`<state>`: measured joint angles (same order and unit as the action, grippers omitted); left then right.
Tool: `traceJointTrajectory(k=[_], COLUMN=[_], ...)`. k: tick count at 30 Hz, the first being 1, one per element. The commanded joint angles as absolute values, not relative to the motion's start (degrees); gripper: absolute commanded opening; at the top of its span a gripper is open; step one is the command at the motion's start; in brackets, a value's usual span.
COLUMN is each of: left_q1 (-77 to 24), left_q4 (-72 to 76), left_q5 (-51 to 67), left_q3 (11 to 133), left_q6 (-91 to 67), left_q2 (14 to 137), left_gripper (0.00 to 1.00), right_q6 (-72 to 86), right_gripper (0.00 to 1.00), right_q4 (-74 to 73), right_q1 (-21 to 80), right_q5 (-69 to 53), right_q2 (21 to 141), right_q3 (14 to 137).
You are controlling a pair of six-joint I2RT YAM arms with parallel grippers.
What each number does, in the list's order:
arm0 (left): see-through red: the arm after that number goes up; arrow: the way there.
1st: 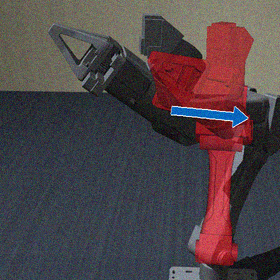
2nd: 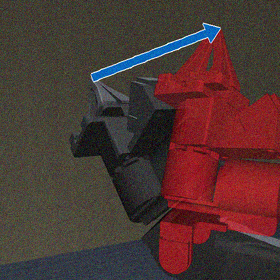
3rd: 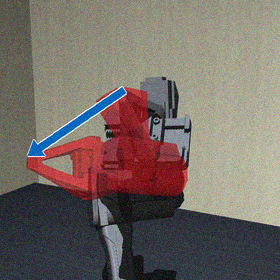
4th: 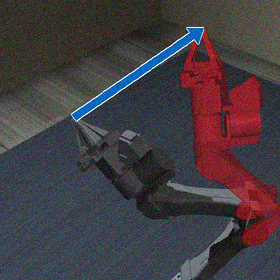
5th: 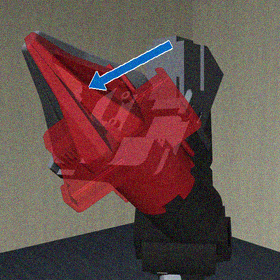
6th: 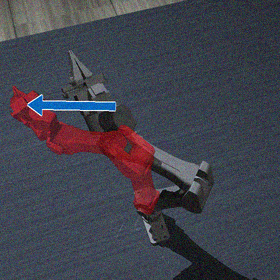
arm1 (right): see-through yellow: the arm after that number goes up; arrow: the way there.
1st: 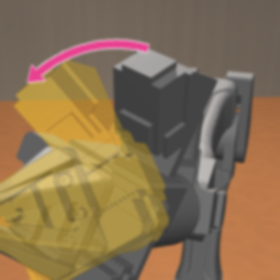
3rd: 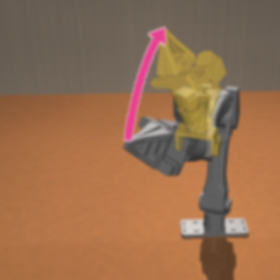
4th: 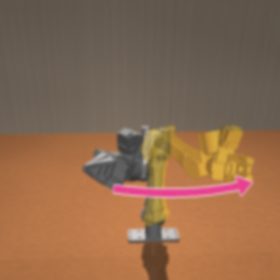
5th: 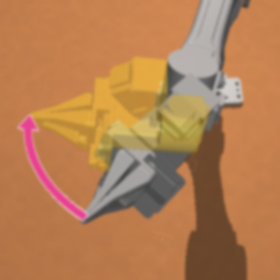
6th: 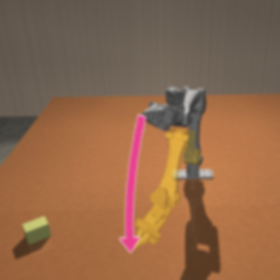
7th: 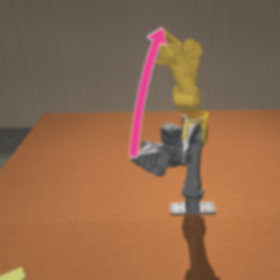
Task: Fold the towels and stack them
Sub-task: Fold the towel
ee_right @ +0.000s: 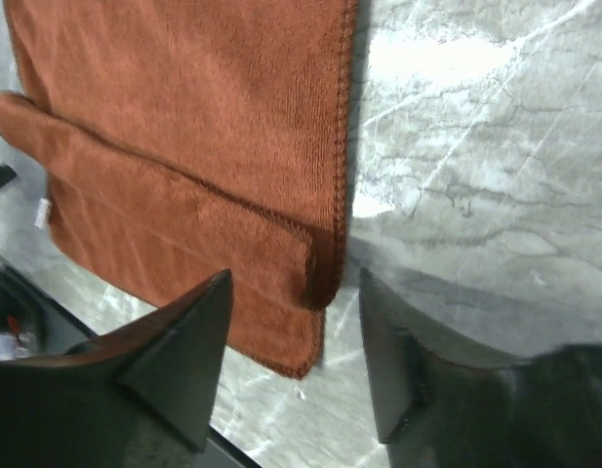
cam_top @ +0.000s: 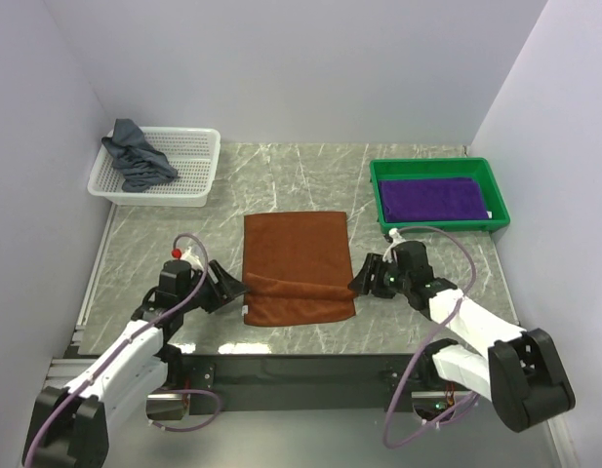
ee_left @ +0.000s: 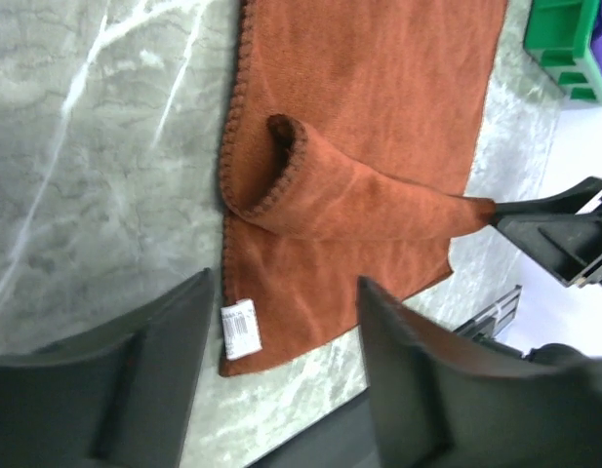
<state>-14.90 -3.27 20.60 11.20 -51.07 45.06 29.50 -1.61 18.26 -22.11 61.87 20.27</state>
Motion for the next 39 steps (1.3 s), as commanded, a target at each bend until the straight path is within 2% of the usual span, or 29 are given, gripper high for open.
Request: traceJointTrajectory(k=[1,4,6,7,11,16,24,32,39], left_q1=[-15.5,-15.5,-15.5,-15.4,-15.4,-15.4,-14.5,-13.6,-13.3], left_q4=[-7.9,-14.0,-18.8,-20.4,-23.9,-23.4,-21.0,-21.2,-21.4], left_q5=[17.9,14.8,11.3,9.9,1.6,-8.2,-11.5,-10.9,-10.3], left_q3=[16.8,23.5,29.4,31.3,38.0,41.7,39.9,39.2,39.5], left_q6=[-49.8,-45.7,-41.9,-40.5,-34.4,-29.0,-25.4,-25.3,-25.3], left_q2=[41.8,42.0,42.8,43.9,46.6,48.9,47.4,46.8,47.7], left_gripper=[0.76,0.85,0.88,0.91,0.99,0.99,0.98,0.97,0.97], right_q6=[24.5,19.7,17.1,14.4,7.7,1.3,-4.2,-5.9,-5.1], right_gripper=[0.66,0.77,0.78,0.84,0.88,0.91,0.91,0.90,0.88], right_q4=[-7.9,-13.5,-15.5,-15.5,-14.6,-15.0,-16.3,-17.8,-20.2], right_q1=[20.4,25.6,29.3,32.1,38.1,42.4,46.2,51.8,57.3], right_q5=[-18.5,-13.2,-11.2,-11.0,-12.0,-13.8,-17.8,-18.5,-16.5], right_q2=[57.8,57.1,59.0,60.0,68.0,82.2,94.7,98.9,94.9], right_q3=[23.3,31.0,34.4,37.4,44.5,53.7,59.9,60.4,59.1])
